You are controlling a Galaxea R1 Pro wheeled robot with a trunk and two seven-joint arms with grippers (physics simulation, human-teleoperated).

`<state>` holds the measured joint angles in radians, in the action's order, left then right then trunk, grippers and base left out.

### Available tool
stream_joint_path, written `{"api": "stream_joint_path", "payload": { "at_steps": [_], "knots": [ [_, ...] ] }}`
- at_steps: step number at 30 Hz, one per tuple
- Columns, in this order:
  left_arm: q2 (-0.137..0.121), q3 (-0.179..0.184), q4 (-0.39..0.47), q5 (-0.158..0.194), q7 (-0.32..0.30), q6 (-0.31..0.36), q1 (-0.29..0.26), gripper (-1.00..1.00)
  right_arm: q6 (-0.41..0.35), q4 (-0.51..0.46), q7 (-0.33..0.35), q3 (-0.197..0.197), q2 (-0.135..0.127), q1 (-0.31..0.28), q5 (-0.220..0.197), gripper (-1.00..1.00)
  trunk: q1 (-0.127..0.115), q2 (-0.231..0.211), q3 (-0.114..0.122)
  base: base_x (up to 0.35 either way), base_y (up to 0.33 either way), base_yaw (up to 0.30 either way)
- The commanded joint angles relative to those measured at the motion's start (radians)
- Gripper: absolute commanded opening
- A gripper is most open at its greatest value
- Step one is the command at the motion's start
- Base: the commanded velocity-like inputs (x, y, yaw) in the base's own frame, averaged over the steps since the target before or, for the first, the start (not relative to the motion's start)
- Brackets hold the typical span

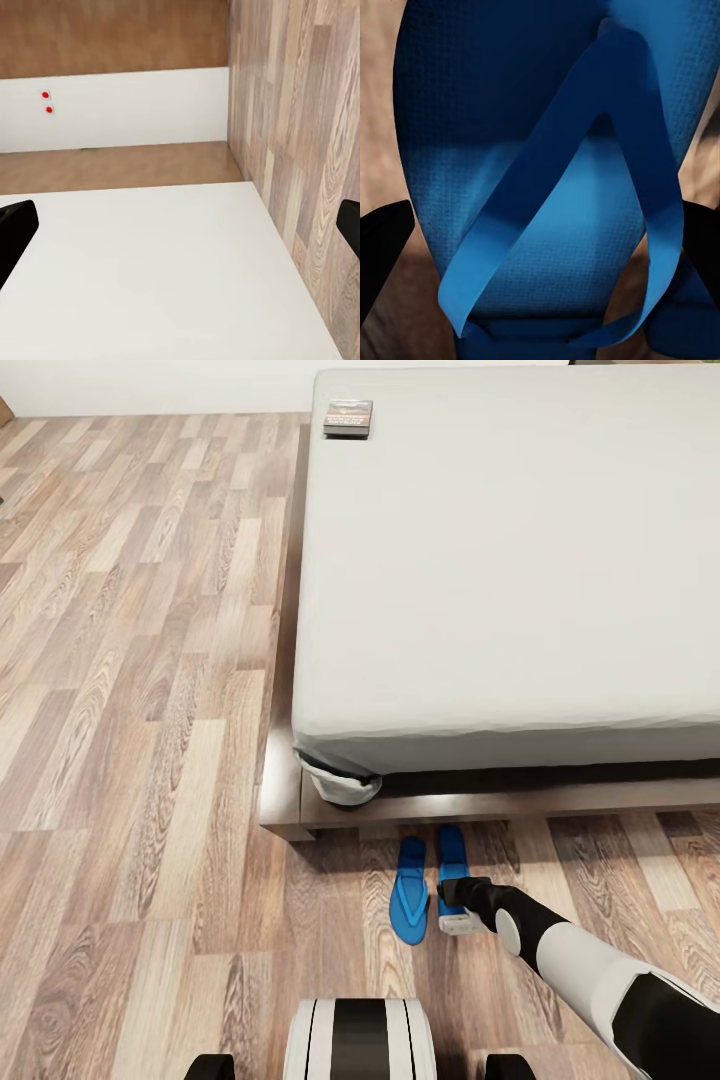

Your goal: In the bedroom, move the book from the bed onto either nightstand, and place the two sandals side by side next to the bed.

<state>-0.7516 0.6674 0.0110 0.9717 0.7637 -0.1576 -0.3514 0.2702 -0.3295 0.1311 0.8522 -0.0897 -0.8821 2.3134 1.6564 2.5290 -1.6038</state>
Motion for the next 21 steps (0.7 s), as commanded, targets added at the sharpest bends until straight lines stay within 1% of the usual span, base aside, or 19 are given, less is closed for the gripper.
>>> {"api": "stream_joint_path", "payload": {
  "at_steps": [1, 21],
  "knots": [
    [0.0, 0.006, 0.001, 0.011, 0.002, -0.005, 0.0, 1.0, 0.006, -0.003, 0.004, 0.002, -0.001, 0.0, 0.004, -1.0, 0.0, 0.0, -0.001, 0.0, 0.0, 0.0],
    [0.0, 0.006, 0.001, 0.01, 0.002, -0.005, 0.0, 1.0, 0.005, -0.002, 0.004, 0.002, -0.004, 0.0, 0.004, -1.0, 0.0, 0.0, -0.001, 0.0, 0.0, 0.0]
  ]
}}
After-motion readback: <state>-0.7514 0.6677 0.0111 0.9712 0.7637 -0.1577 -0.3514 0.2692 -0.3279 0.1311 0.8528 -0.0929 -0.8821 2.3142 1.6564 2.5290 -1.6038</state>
